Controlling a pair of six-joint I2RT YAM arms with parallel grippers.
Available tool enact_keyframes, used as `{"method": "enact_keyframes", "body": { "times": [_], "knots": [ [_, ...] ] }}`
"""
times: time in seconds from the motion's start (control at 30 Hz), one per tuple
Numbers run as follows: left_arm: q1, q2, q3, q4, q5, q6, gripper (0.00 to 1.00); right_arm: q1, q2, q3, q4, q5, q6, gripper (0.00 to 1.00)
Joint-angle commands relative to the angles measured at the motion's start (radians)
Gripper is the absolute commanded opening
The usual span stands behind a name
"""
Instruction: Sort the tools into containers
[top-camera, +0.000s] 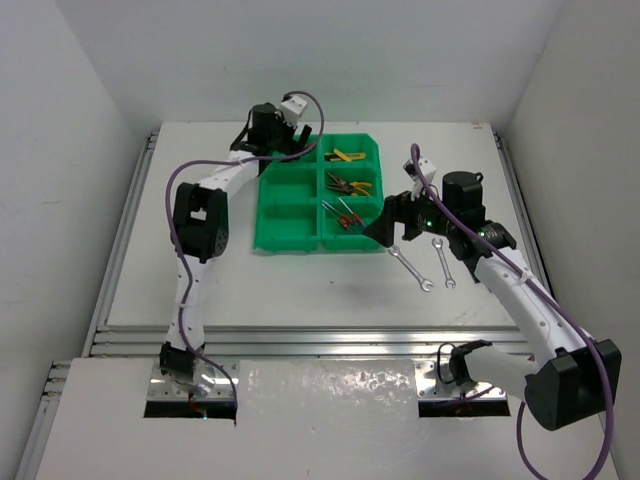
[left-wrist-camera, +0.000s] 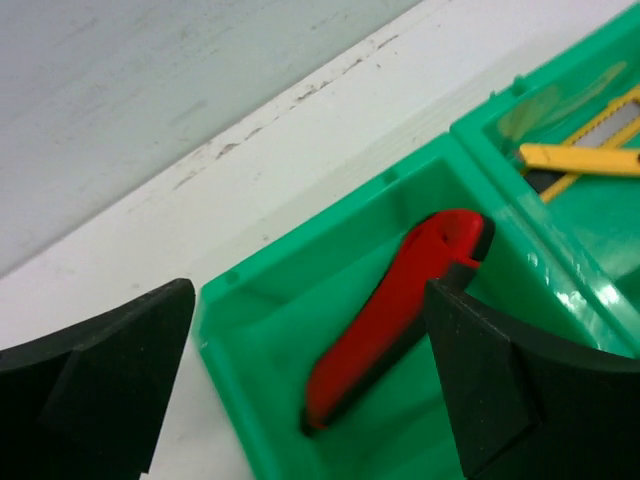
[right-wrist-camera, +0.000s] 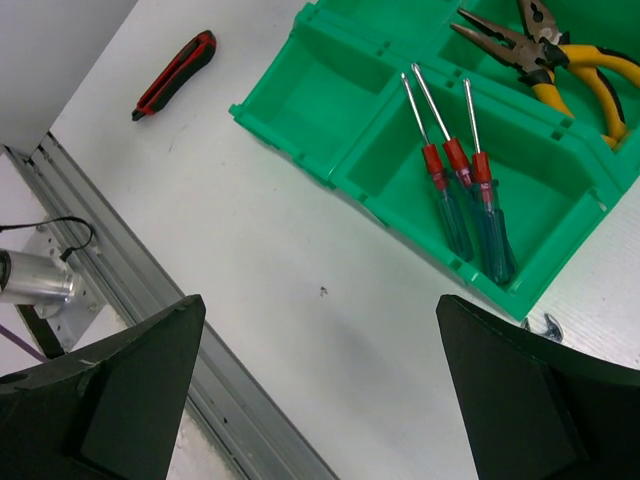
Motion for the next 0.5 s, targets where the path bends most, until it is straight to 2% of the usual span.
{"method": "enact_keyframes", "body": {
  "times": [0.0, 0.03, 0.1, 0.13, 0.17, 0.2, 0.23, 0.27, 0.3, 0.33, 0.37, 0.4, 0.47],
  "knots": [
    [-0.020, -0.265, -0.067, 0.117, -0.033, -0.014, 1.00, 0.009, 0.008, 0.035, 0.037, -0.028, 0.002, 0.99],
    [-0.020, -0.311, -0.082, 0.122, -0.051, -0.038, 1.00, 0.009, 0.007, 0.037, 0.035, -0.031, 0.002, 0.99],
    [-0.017, -0.387, -0.083, 0.093, -0.212, -0.116, 1.00, 0.009, -0.005, 0.032, 0.041, -0.037, 0.003, 0.99],
    [-0.016, -0.440, -0.067, -0.034, -0.284, -0.200, 1.00, 0.009, -0.008, 0.028, 0.058, -0.060, 0.009, 0.99],
    [-0.007, -0.459, -0.050, -0.111, -0.432, -0.251, 1.00, 0.009, -0.011, 0.026, 0.063, -0.073, 0.014, 0.99],
    [0.004, -0.477, -0.028, -0.204, -0.488, -0.359, 1.00, 0.010, -0.007, 0.028, 0.067, -0.087, 0.015, 0.99],
    [0.020, -0.505, -0.021, -0.418, -0.531, -0.433, 1.00, 0.009, -0.002, 0.032, 0.063, -0.115, 0.012, 0.99],
    [0.068, -0.520, -0.059, -0.517, -0.562, -0.509, 1.00, 0.009, 0.013, 0.040, 0.057, -0.130, 0.006, 0.99],
    [0.108, -0.568, -0.110, -0.608, -0.544, -0.657, 1.00, 0.009, 0.019, 0.044, 0.038, -0.144, -0.006, 0.99],
    [0.194, -0.603, -0.191, -0.683, -0.507, -0.710, 1.00, 0.009, 0.024, 0.046, 0.032, -0.175, -0.014, 0.99],
    [0.229, -0.637, -0.381, -0.679, -0.398, -0.732, 1.00, 0.010, 0.024, 0.035, 0.032, -0.190, -0.018, 0.99],
    [0.295, -0.701, -0.461, -0.679, -0.357, -0.735, 1.00, 0.009, 0.019, 0.028, 0.050, -0.205, -0.018, 0.99],
    [0.322, -0.759, -0.649, -0.696, -0.318, -0.691, 1.00, 0.009, 0.012, 0.014, 0.058, -0.236, -0.021, 0.99]
  ]
}}
